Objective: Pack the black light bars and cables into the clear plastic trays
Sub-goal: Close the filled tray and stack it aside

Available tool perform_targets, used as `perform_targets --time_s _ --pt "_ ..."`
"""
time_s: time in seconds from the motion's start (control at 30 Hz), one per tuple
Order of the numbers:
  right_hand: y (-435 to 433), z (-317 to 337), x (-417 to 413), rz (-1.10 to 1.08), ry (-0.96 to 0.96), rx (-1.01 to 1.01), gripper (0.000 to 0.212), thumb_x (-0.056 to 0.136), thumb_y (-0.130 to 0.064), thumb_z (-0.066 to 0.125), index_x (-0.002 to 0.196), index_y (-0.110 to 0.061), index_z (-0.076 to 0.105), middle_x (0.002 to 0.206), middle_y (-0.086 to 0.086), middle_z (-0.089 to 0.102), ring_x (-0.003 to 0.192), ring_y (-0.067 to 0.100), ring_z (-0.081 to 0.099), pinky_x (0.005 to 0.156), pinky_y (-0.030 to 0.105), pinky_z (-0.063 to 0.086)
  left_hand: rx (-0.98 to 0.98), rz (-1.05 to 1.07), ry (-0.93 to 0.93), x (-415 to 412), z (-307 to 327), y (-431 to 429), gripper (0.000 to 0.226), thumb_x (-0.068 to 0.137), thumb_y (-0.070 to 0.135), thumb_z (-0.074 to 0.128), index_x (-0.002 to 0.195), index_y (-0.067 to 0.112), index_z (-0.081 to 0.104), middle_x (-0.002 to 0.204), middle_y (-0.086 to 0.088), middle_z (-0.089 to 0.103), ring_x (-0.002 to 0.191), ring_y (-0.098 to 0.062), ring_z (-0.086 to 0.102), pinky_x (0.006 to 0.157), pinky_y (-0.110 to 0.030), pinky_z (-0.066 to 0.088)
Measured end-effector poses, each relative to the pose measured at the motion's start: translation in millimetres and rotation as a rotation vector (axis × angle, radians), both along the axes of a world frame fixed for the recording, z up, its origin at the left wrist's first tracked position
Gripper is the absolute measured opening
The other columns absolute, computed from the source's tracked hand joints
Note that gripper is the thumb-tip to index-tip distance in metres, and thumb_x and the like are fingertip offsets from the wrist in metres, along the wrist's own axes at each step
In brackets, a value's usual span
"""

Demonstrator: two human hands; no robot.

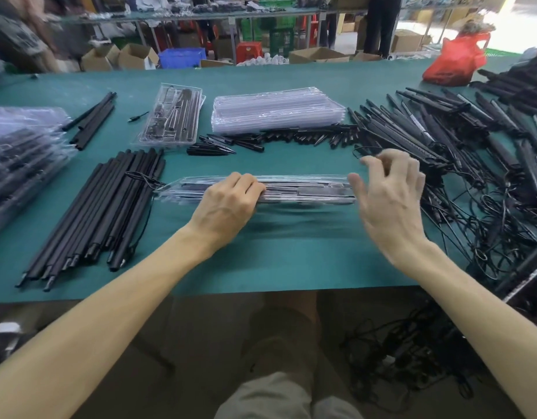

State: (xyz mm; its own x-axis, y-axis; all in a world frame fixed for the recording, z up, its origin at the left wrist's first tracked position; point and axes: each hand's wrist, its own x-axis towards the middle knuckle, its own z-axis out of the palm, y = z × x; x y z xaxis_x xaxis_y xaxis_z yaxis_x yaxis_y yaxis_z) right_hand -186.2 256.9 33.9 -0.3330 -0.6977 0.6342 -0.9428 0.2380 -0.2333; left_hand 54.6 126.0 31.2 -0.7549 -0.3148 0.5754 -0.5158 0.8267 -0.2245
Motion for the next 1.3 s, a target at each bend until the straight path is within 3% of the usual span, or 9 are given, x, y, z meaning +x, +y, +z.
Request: perform_targets --time_s 0.13,0.23,0.4,0.57,0.8,1.0,1.3 --pt "-7 10 35 0.267 0.212 0.047 0.036 0.094 -0.034 0.067 0.12 -0.009 0.064 0.112 0.006 0.064 0.111 0.029 0.055 0.097 0.041 0.029 -0.023 -0.008 0.003 -1 6 0 0.012 0.088 0.003 0.065 0.098 0.003 0.069 0.093 -0.012 0.069 0.077 -0.03 0.063 0.063 -0.042 0.055" --pt "-24 9 60 0.303 0.351 0.136 0.029 0.089 -0.015 0.068 0.117 -0.015 0.061 0.107 0.0 0.063 0.106 0.026 0.057 0.099 0.037 0.027 -0.066 -0.035 -0.005 -7 12 6 0.011 0.084 0.004 0.062 0.093 0.004 0.069 0.088 -0.011 0.067 0.075 -0.03 0.061 0.063 -0.043 0.053" --pt "-44 12 73 0.338 0.4 0.128 0.022 0.078 0.006 0.061 0.094 -0.008 0.064 0.087 0.007 0.062 0.084 0.03 0.055 0.077 0.037 0.042 -0.084 -0.037 0.02 -4 18 13 0.017 0.093 0.008 0.053 0.089 0.004 0.069 0.082 -0.011 0.066 0.072 -0.03 0.061 0.062 -0.044 0.053" --pt "-50 10 73 0.309 0.493 0.136 0.02 0.073 0.005 0.064 0.085 -0.01 0.06 0.082 0.009 0.059 0.077 0.03 0.054 0.068 0.038 0.041 -0.048 -0.034 0.001 -3 19 15 0.027 0.097 0.013 0.045 0.091 0.003 0.069 0.085 -0.011 0.067 0.074 -0.03 0.061 0.062 -0.043 0.053" --pt "-53 14 68 0.362 0.569 0.083 0.012 0.074 0.002 0.064 0.075 -0.009 0.06 0.075 0.01 0.058 0.071 0.03 0.056 0.063 0.039 0.044 -0.015 -0.046 -0.054 -5 23 11 0.011 0.088 0.008 0.059 0.093 0.002 0.067 0.086 -0.014 0.065 0.076 -0.032 0.061 0.066 -0.044 0.053" --pt "-54 9 65 0.393 0.589 0.08 0.011 0.076 0.001 0.065 0.075 -0.01 0.06 0.076 0.009 0.059 0.072 0.03 0.057 0.064 0.039 0.044 -0.059 -0.045 -0.05 -6 20 13 0.005 0.082 0.008 0.065 0.083 0.003 0.066 0.079 -0.011 0.064 0.07 -0.03 0.061 0.056 -0.04 0.051" --pt "-57 5 62 0.451 0.631 0.02 0.018 0.072 0.007 0.066 0.07 -0.008 0.056 0.069 0.01 0.055 0.062 0.029 0.053 0.055 0.039 0.043 -0.097 -0.027 -0.044 -9 11 13 0.006 0.085 0.004 0.06 0.084 0.004 0.066 0.079 -0.011 0.063 0.071 -0.03 0.06 0.061 -0.042 0.052"
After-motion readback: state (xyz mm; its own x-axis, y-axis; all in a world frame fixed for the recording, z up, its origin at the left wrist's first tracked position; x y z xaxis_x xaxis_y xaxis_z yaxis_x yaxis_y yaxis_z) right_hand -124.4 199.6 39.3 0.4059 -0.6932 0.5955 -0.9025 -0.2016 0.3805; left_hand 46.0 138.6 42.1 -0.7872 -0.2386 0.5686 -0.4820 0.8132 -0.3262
